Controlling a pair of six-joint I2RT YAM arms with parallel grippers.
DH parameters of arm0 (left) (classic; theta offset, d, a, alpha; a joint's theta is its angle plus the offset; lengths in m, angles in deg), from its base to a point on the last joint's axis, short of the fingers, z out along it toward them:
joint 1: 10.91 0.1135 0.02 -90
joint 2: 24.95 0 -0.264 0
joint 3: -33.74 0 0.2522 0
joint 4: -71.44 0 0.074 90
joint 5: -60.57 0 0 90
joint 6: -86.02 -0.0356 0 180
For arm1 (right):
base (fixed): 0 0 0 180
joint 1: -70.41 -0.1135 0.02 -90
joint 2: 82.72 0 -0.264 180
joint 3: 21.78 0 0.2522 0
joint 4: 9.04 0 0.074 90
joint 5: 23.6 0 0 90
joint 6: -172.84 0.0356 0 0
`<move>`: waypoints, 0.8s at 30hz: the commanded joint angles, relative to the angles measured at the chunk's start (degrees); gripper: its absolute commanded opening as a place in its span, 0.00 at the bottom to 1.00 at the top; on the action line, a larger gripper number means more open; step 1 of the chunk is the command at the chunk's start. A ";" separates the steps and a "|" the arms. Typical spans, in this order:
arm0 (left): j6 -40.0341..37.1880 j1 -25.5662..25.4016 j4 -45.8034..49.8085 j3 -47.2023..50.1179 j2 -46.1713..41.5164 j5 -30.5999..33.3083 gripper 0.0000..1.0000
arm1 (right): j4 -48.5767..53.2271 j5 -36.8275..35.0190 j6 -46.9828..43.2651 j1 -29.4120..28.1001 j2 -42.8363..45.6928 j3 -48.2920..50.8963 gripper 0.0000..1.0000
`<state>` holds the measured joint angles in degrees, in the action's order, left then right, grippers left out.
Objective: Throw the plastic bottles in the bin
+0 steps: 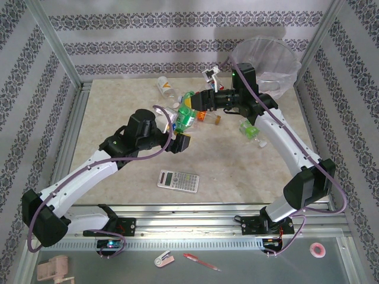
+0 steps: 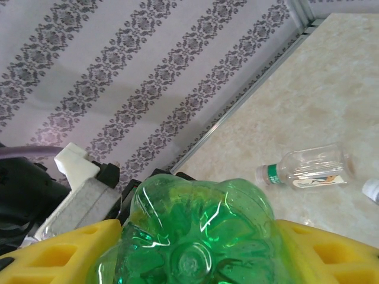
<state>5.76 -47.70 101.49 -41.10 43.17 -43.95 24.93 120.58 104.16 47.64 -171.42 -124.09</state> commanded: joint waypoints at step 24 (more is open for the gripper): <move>2.64 -0.82 -16.55 7.02 -6.36 6.82 1.00 | 1.57 -35.83 -15.35 9.65 12.49 -6.03 0.34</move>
<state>7.64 -47.70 88.49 -34.34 37.48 -38.31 30.94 89.54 90.96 56.08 -161.35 -128.73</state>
